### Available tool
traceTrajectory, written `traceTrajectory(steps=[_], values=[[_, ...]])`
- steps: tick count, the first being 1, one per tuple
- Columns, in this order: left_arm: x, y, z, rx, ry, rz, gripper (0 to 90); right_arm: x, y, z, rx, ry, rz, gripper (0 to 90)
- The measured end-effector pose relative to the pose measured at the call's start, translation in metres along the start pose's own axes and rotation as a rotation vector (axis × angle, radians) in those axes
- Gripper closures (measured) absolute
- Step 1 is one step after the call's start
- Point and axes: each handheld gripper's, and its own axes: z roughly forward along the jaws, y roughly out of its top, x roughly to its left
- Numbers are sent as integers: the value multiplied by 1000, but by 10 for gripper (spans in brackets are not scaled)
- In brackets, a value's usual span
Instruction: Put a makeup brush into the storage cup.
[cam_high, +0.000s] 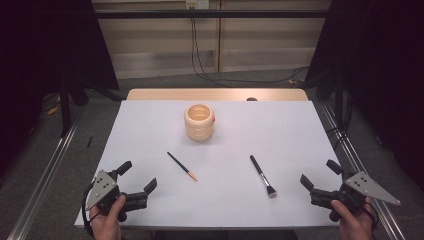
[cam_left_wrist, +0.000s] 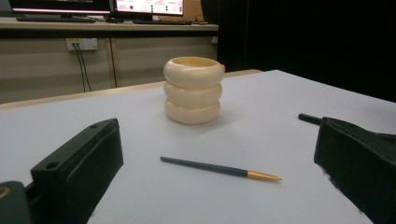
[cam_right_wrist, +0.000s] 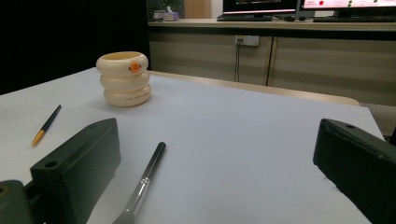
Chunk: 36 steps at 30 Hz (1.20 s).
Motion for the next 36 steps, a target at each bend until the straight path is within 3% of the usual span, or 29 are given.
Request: traceTrajectory(steps=[4, 15, 20, 27, 36], values=[[-1, 1, -2, 3, 0, 12, 11, 1, -1, 2, 13, 19, -1, 6], [-4, 2, 0, 30, -27, -6, 11, 0, -3, 7, 35, 37, 5, 4], [-5, 2, -1, 37, -15, -6, 11, 3, -3, 9, 39, 64, -3, 5], [-9, 3, 2, 71, -49, 29, 16, 4, -1, 9, 32, 72, 3, 5], [-10, 11, 5, 76, -77, 24, 14, 7, -1, 10, 40, 80, -2, 5]])
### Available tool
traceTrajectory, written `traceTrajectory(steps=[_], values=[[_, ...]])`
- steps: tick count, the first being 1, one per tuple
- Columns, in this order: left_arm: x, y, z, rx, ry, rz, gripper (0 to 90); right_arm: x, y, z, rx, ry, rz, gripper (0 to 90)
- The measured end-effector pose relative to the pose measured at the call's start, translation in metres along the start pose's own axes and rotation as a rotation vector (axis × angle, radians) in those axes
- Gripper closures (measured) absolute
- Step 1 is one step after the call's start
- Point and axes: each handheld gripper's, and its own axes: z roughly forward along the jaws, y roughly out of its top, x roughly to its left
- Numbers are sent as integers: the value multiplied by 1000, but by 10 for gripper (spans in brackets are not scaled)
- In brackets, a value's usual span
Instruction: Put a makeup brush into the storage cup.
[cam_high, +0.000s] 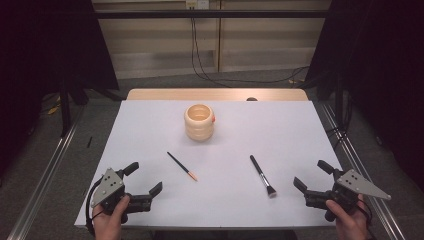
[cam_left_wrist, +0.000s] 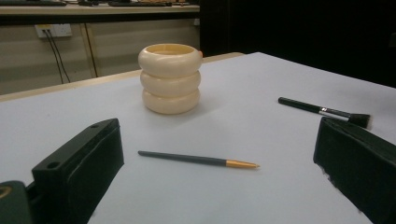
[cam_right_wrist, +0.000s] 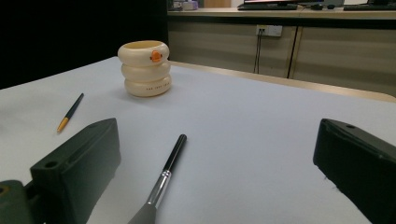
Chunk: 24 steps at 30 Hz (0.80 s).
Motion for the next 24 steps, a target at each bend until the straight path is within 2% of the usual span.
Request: traceTrajectory(steps=[2, 5, 7, 10, 11, 13, 16, 18, 21, 24], values=[[1, 5, 2, 11, -12, 25, 14, -1, 0, 0, 3, 2, -4, 5], [-1, 7, 5, 13, -23, 19, 14, -1, -1, 0, 10, -4, 0, 5], [0, 9, 7, 22, -48, 32, 14, 0, 0, 1, 7, -1, 1, 5], [-1, 13, 12, 12, -54, 26, 14, 0, 0, 0, 8, 9, -3, 5], [0, 15, 13, 13, -64, 41, 14, 0, 0, 0, 7, 12, -8, 5], [1, 18, 17, 20, -71, 46, 13, 0, 0, 0, 6, 10, -5, 5], [2, 20, 20, 25, -71, 44, 13, 0, 0, 0, 6, 11, -5, 5], [3, 22, 24, 41, -85, 60, 13, 0, 0, 0, 5, 12, -2, 5], [4, 24, 29, 44, -97, 53, 12, 1, 0, 0, 8, 16, -4, 5], [6, 27, 34, 56, -94, 57, 11, 0, 0, 0, 8, 15, -3, 5]])
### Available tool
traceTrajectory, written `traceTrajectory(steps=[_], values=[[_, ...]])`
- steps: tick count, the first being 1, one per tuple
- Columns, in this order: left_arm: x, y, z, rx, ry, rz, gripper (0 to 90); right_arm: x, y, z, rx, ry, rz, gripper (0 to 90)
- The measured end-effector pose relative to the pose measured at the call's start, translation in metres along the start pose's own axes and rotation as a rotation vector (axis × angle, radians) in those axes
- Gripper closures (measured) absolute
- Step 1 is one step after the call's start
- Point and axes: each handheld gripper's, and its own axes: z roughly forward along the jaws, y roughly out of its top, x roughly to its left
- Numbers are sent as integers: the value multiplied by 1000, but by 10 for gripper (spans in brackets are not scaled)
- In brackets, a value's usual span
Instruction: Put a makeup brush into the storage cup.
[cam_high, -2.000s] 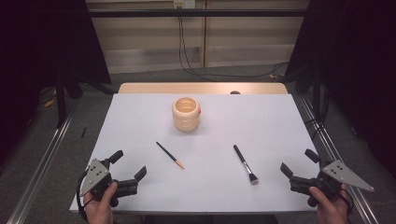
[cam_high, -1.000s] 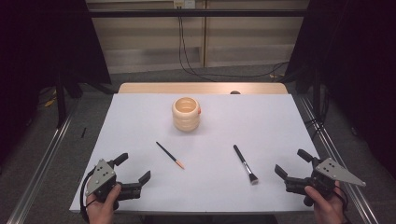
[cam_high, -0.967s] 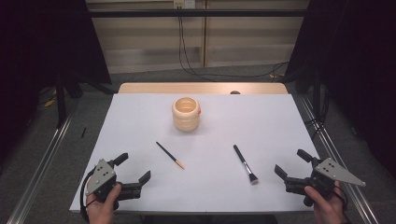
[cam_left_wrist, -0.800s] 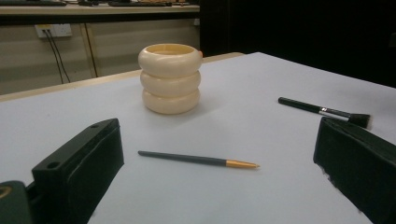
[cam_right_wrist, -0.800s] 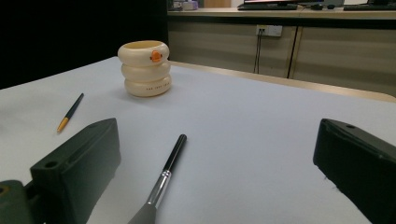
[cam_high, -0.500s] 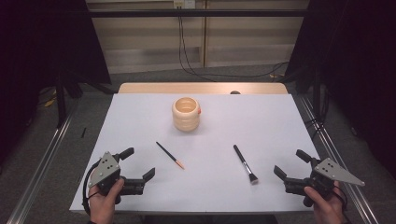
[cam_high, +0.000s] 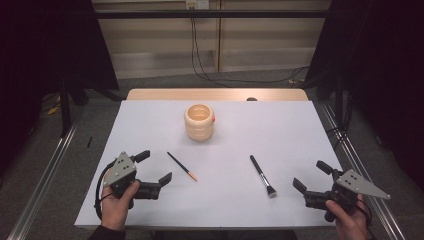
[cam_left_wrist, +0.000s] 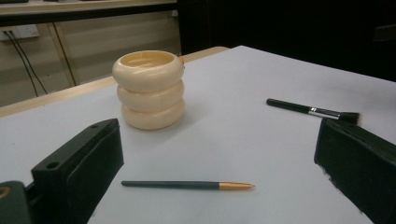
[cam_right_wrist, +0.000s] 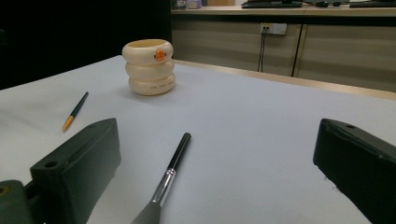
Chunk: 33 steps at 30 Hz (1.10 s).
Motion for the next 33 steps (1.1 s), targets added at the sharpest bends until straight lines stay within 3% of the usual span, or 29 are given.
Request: traceTrajectory(steps=[2, 4, 8, 9, 11, 12, 18, 21, 28, 33], values=[[1, 3, 2, 4, 15, -1, 11, 0, 0, 0, 0, 4, -2, 5], [3, 7, 6, -17, -8, 0, 11, 0, 0, 0, 1, -1, 0, 5], [4, 11, 10, -16, 6, 1, 9, 0, 0, 0, 2, -2, 0, 5], [5, 13, 14, -18, -13, -2, 9, 0, 0, 0, 2, -2, 1, 5], [4, 14, 15, -12, 2, 1, 9, 0, 0, 0, 2, -2, 1, 5], [5, 15, 18, -19, -14, 2, 9, 0, 0, 0, 3, -1, 3, 5], [8, 19, 30, 5, -8, 3, 10, 0, 0, 1, 5, 5, 2, 5], [10, 21, 34, 2, -38, 8, 10, 0, 0, 1, 7, 6, 2, 5], [15, 32, 42, -33, -29, 8, 7, 0, -1, 1, 6, 5, 4, 5], [22, 36, 49, -8, -18, 7, 9, 0, -1, 1, 4, 3, 7, 5]])
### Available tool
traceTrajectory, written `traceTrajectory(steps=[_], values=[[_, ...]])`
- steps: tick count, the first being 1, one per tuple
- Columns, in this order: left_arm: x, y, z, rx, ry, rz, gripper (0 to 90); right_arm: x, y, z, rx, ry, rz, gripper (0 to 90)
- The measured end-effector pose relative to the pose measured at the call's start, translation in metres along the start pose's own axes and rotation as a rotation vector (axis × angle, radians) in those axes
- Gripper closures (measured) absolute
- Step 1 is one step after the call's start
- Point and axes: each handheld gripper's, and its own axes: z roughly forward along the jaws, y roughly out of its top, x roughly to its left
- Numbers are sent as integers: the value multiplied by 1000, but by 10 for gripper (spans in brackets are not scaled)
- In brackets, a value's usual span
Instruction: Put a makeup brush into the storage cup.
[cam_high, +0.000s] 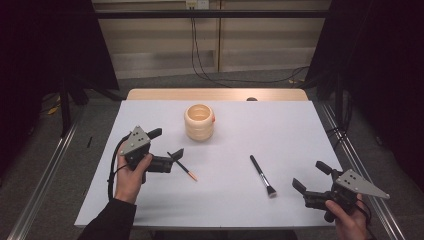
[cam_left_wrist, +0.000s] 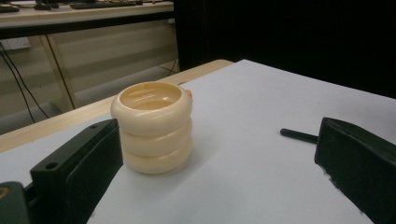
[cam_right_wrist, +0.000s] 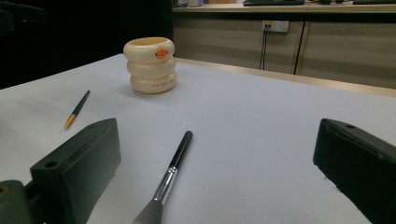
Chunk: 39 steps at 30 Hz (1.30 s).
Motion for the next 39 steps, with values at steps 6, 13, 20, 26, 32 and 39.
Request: traceTrajectory(steps=[6, 13, 20, 26, 32, 39], values=[[3, 3, 10, 55, -40, -9, 13, 0, 0, 0, 3, 6, -4, 5], [5, 5, 18, 148, -27, 9, 24, 0, 0, 0, 10, 11, -4, 6], [13, 3, 23, 222, -13, -9, 50, 0, -1, 1, 14, 12, -3, 5], [21, 6, 28, 311, -14, -26, 58, 0, -1, 1, 12, 10, -5, 6], [23, 7, 36, 406, -47, 19, 119, 0, -1, 2, 16, 8, -5, 7], [20, 8, 44, 486, -69, 53, 146, 0, -1, 2, 18, 7, -4, 8]])
